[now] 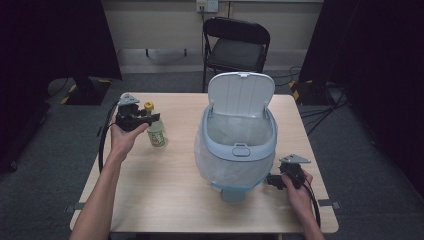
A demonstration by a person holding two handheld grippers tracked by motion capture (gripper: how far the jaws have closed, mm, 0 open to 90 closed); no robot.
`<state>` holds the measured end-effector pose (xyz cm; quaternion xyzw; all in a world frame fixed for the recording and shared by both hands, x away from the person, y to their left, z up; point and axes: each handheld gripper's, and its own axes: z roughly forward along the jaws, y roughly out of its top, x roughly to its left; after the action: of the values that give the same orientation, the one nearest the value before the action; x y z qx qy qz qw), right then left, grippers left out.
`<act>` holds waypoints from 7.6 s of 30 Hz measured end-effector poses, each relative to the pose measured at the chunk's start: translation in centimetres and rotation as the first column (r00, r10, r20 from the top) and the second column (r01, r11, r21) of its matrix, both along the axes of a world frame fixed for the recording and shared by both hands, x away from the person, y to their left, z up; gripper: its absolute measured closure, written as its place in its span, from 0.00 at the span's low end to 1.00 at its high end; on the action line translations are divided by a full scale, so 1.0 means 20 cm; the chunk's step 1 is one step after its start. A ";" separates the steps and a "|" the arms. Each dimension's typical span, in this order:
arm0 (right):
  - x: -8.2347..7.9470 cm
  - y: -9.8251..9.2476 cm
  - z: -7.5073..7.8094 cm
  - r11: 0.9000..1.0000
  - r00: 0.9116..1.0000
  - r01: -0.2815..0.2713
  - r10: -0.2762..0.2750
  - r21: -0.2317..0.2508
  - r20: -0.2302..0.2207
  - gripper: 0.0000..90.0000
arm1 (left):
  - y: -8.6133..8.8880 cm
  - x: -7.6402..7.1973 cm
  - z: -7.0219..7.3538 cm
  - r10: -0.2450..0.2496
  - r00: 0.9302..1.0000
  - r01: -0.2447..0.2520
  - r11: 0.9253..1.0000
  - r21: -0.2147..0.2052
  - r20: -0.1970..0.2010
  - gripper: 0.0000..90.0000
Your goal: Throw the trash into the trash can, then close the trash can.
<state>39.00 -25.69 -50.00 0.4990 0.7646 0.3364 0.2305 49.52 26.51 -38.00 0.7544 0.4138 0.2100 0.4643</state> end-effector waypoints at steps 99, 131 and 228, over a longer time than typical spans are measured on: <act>0.00 0.00 0.00 1.000 1.000 0.003 -0.003 -0.001 0.002 0.20 | -0.11 -0.35 -0.46 -0.018 0.998 0.023 0.996 0.082 -0.062 0.30; 0.00 0.00 0.00 1.000 1.000 0.003 -0.003 -0.001 0.002 0.20 | -0.12 -0.36 -0.33 -0.021 1.000 0.020 0.997 -0.069 -0.011 0.31; 0.00 0.00 0.00 1.000 1.000 0.006 -0.006 -0.001 0.000 0.20 | -0.47 -0.52 0.77 -0.253 0.859 0.419 0.846 -0.329 0.444 0.31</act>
<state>38.95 -25.67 -50.00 0.5013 0.7632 0.3354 0.2318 39.05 17.01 -22.65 0.6439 0.2080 0.1743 0.7154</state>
